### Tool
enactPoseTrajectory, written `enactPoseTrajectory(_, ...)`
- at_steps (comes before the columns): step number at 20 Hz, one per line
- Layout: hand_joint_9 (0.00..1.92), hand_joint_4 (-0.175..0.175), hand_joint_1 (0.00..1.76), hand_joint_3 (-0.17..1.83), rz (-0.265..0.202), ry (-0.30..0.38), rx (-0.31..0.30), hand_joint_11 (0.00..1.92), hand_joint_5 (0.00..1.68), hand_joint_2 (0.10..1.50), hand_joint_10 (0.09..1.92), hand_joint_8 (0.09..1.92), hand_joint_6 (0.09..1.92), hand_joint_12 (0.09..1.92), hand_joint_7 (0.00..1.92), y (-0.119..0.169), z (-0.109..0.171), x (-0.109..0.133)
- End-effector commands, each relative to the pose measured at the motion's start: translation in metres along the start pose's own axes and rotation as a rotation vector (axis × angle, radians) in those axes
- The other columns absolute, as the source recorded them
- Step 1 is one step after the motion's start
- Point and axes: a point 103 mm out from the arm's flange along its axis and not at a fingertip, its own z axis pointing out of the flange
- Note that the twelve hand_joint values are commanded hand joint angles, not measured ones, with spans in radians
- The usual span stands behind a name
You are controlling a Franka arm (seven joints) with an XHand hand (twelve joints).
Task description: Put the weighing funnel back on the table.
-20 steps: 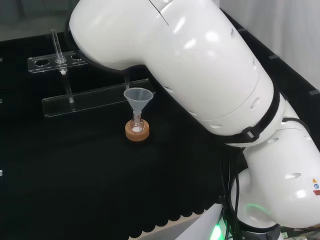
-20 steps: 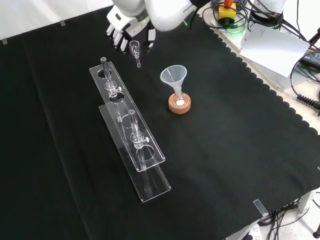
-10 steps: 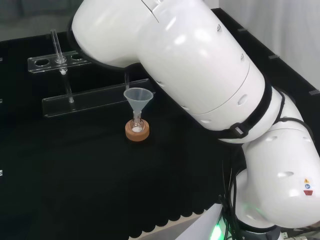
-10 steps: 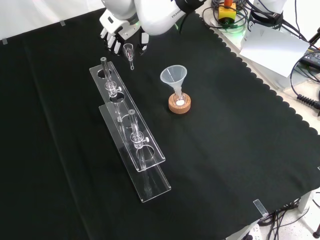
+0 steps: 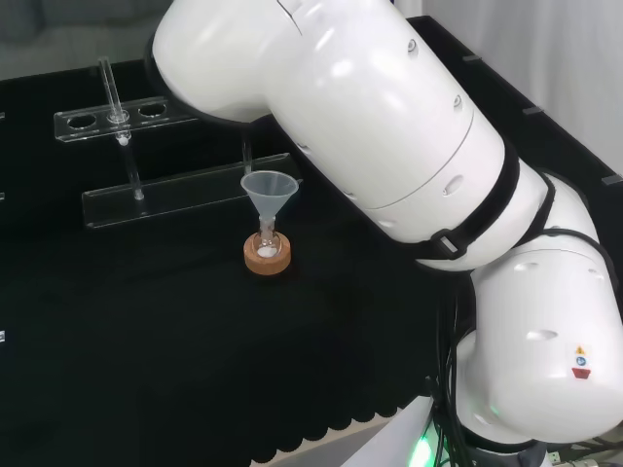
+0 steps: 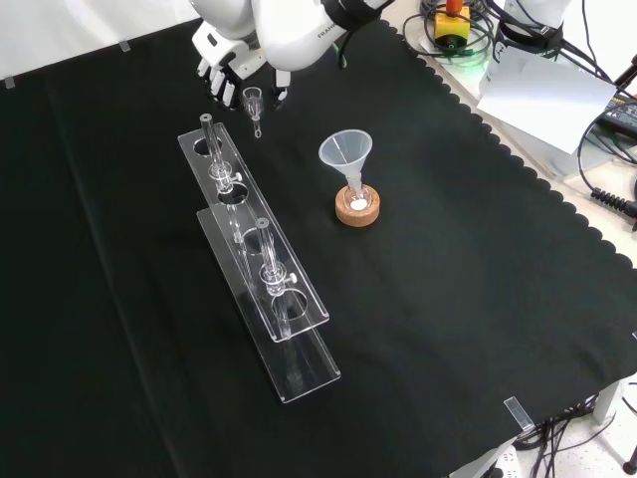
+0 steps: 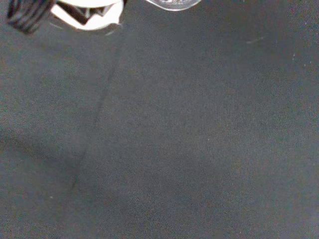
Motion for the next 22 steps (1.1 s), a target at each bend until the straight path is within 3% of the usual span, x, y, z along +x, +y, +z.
enactPoseTrajectory(1,0.86,0.175,1.1,0.76,-0.007,0.023,0.008,0.53,1.16,0.65,0.49,0.61,0.91,1.23,0.69,0.01,0.011,-0.001)
enactPoseTrajectory(22,0.83,0.175,1.1,0.76,-0.009,0.098,0.011,0.49,1.17,0.65,0.47,0.61,0.9,1.22,0.67,0.038,0.05,-0.003)
